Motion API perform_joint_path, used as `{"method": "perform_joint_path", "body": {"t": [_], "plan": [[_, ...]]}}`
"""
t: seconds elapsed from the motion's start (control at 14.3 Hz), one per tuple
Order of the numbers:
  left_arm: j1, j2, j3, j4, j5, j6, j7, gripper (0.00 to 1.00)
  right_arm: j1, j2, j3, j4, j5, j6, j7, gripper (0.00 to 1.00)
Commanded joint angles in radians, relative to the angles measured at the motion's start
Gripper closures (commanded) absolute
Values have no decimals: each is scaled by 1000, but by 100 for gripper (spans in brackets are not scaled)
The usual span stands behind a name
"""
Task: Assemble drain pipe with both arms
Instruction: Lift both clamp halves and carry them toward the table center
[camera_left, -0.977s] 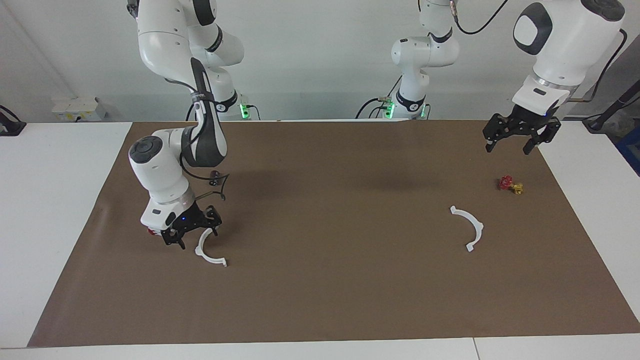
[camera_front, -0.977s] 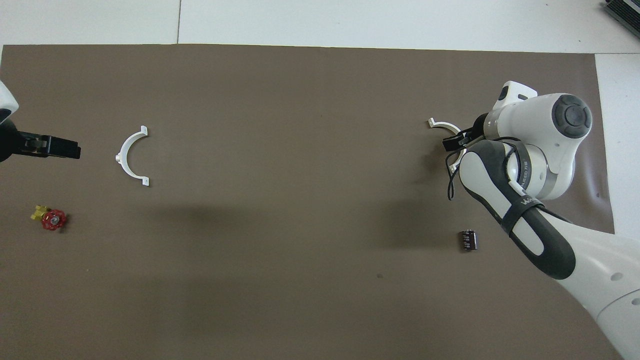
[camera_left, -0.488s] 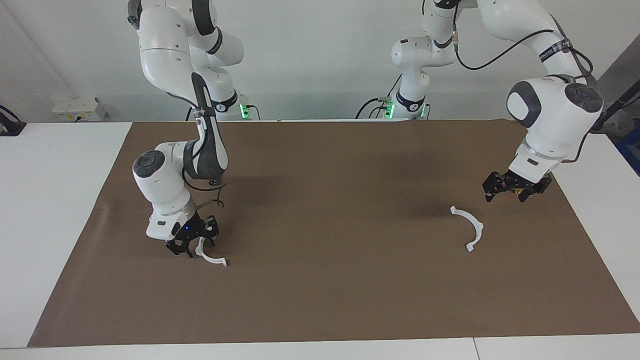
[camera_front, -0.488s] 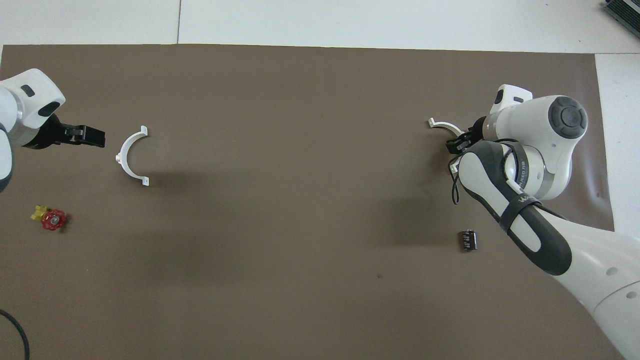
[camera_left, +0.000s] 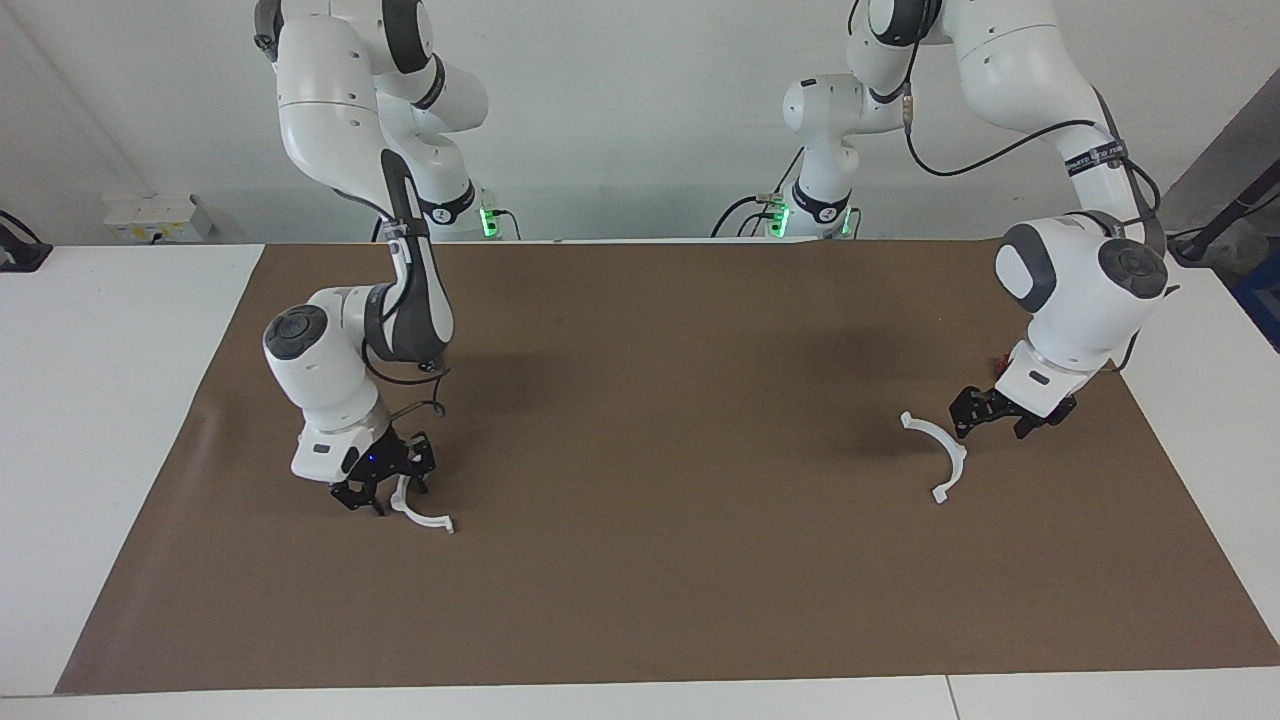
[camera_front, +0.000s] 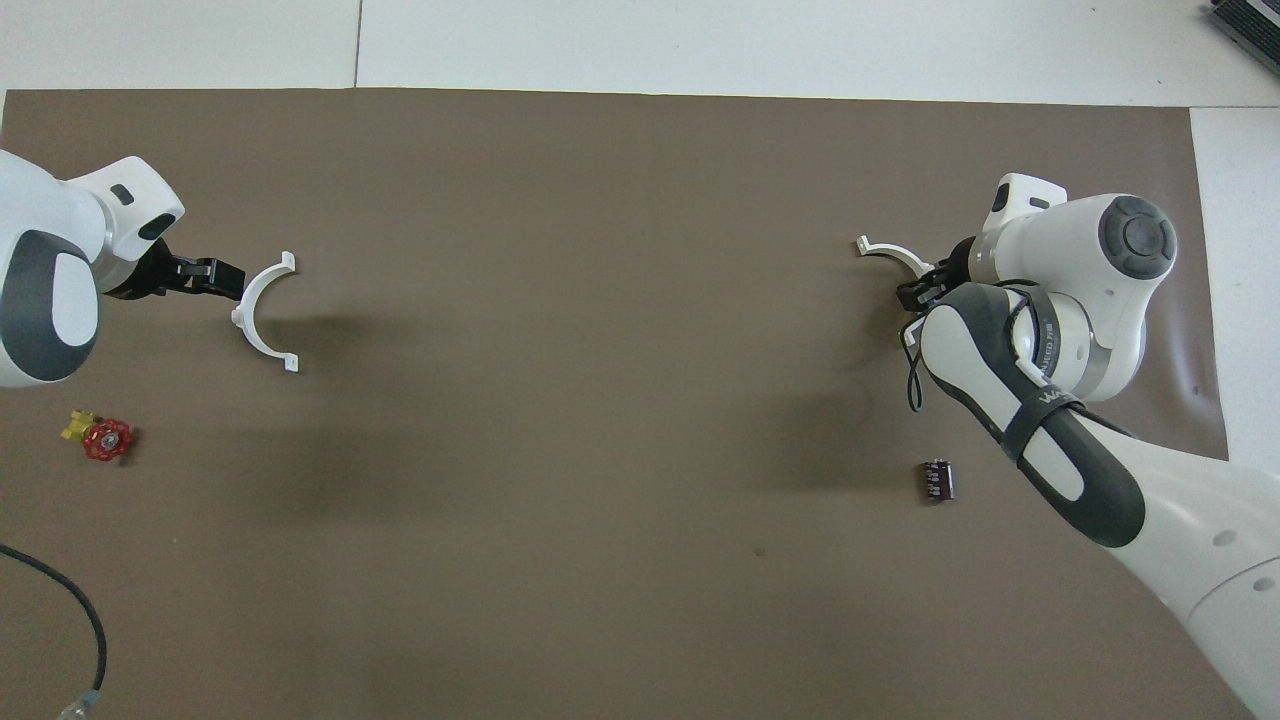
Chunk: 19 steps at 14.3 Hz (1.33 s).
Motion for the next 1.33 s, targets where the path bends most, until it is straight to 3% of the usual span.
{"method": "perform_joint_path", "body": {"t": [0.0, 0.07, 0.14, 0.35, 0.49, 0.63, 0.77, 0.91, 1.12, 1.26], "plan": [[7, 39, -4, -3, -19, 61, 1, 10, -15, -2, 8, -14, -2, 9, -31, 48], [7, 46, -4, -3, -38, 64, 0, 12, -14, -2, 8, -14, -7, 6, -31, 81], [9, 47, -4, -3, -64, 64, -2, 14, -9, -4, 6, -14, -18, 1, -25, 100], [9, 69, -4, -3, -67, 66, -2, 20, -4, -10, 5, 4, -21, -62, -2, 100], [9, 70, -4, -6, -67, 60, 0, 30, -3, -57, 5, 15, -25, -129, 37, 100], [7, 66, -4, -38, -67, 81, 0, 33, 28, -115, 5, 47, -25, -256, 131, 100], [9, 64, -4, -51, -67, 96, 3, 33, 89, -169, 1, 55, -56, -348, 302, 100], [9, 62, -3, -60, -67, 112, 7, 33, 178, -191, 4, 54, -163, -366, 542, 100], [9, 53, -4, -110, -67, 162, 9, 33, 290, -196, 11, 47, -190, -366, 790, 100], [9, 52, -2, -112, -67, 152, 9, 41, 360, -182, 11, 40, -190, -338, 946, 100]]}}
